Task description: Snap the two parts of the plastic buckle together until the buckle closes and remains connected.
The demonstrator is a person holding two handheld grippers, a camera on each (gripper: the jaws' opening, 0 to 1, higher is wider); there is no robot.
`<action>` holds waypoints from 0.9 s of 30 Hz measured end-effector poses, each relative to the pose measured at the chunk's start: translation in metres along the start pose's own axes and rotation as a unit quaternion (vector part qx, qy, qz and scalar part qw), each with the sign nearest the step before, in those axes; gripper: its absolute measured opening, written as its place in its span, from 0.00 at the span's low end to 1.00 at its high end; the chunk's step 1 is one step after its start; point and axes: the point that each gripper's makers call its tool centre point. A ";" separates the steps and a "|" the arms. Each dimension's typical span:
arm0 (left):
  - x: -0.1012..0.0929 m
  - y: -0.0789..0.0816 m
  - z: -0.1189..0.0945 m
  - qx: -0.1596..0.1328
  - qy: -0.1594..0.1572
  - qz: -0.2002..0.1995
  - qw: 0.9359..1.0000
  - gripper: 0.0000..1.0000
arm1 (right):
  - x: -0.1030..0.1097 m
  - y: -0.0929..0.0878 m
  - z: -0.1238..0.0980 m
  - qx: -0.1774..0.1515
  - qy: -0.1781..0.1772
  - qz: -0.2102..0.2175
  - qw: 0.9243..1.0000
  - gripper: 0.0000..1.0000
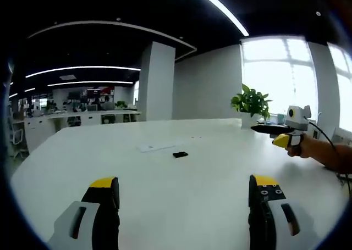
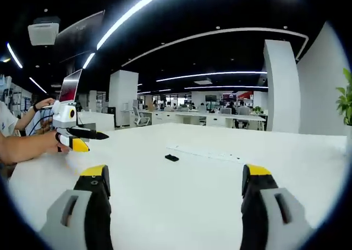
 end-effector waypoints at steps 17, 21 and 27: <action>-0.009 0.001 -0.027 -0.032 0.020 0.003 0.999 0.99 | 0.009 -0.001 -0.056 -0.010 -0.048 0.003 0.999 0.92; -0.015 0.002 -0.030 -0.033 0.016 0.005 0.999 0.99 | 0.008 -0.001 -0.064 -0.011 -0.057 0.006 0.998 0.93; -0.023 0.003 -0.032 -0.036 0.014 0.019 0.999 0.99 | 0.019 -0.010 -0.070 -0.002 -0.060 -0.006 0.998 0.97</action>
Point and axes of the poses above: the point that each gripper's makers call its tool centre point, and the gripper's own axes: z roughly forward along the fingers, x roughly to its left, y roughly out of its top, and after that the axes turned 6 degrees about -y, right-handed
